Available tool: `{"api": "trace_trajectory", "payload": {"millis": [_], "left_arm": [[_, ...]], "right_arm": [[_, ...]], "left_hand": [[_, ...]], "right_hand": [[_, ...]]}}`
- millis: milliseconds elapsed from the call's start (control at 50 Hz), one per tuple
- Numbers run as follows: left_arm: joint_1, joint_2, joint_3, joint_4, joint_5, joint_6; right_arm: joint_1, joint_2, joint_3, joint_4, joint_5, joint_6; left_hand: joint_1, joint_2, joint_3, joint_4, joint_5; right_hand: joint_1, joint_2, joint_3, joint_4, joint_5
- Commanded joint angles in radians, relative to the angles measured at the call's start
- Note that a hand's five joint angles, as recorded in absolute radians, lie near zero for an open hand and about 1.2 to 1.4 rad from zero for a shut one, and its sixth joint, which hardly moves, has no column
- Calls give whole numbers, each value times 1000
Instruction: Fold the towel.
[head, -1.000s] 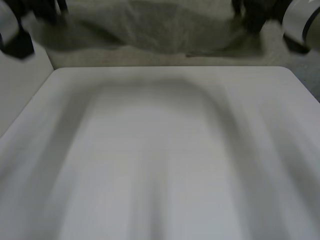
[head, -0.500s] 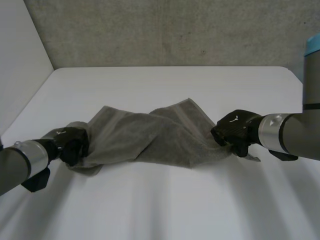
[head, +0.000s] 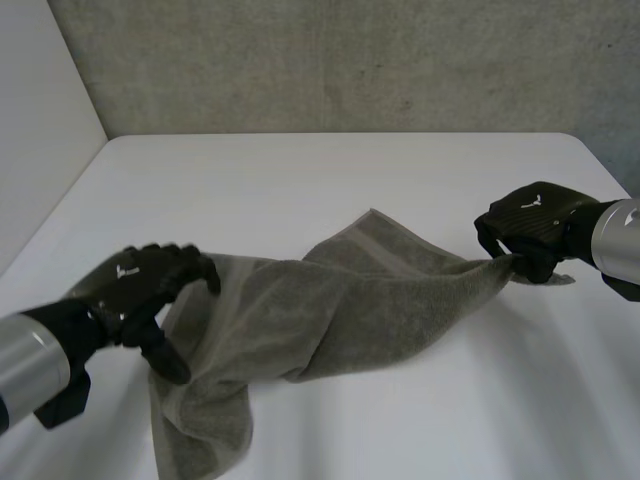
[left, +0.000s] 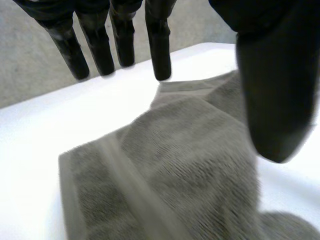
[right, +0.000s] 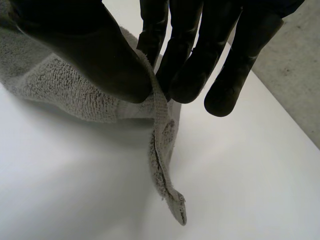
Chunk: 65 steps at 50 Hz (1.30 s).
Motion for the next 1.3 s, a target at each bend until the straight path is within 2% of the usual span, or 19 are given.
{"api": "trace_trajectory", "payload": {"millis": [20, 100, 120, 160, 220, 320, 440, 540, 700, 1300], "left_arm": [[14, -183, 209, 30, -21, -1], [-6, -350, 376, 27, -52, -1], [-6, -350, 377, 27, -52, -1], [-36, -475, 491, 24, -56, -2], [-59, -539, 548, 24, -58, -2], [-139, -767, 779, 24, -102, -1], [-170, -947, 973, 27, -179, 5], [-193, -1046, 1073, 9, -198, 30], [-236, -1096, 1111, -14, -198, 67], [-273, -1192, 1200, -82, -185, 70]], "right_arm": [[7, 19, 21, -24, 5, 0], [7, 36, 32, -47, 11, 3], [7, 36, 32, -47, 11, 3], [9, 36, 46, -56, 11, 5], [9, 36, 53, -64, 10, 8], [29, 39, 78, -99, 14, 8], [33, 56, 87, -102, 14, 8], [38, 62, 90, -104, 14, 8], [44, 74, 93, -105, 14, 8], [59, 89, 107, -122, 18, 2]], "left_hand": [[-87, -96, -95, -96, -71], [-78, -87, -86, -87, -62], [-78, -87, -86, -87, -62], [-49, -58, -57, -58, -33], [-49, -57, -57, -58, -33], [-23, -31, -31, -32, -7], [56, 48, 48, 47, 72], [95, 86, 87, 86, 111], [92, 84, 84, 83, 108], [145, 136, 137, 136, 161]], "right_hand": [[81, 104, 59, 62, 63], [81, 104, 59, 62, 63], [81, 104, 59, 62, 63], [81, 104, 59, 62, 63], [81, 104, 59, 62, 63], [81, 104, 59, 62, 63], [81, 104, 59, 62, 63], [81, 104, 59, 62, 63], [81, 104, 59, 62, 63], [81, 104, 59, 62, 63]]}}
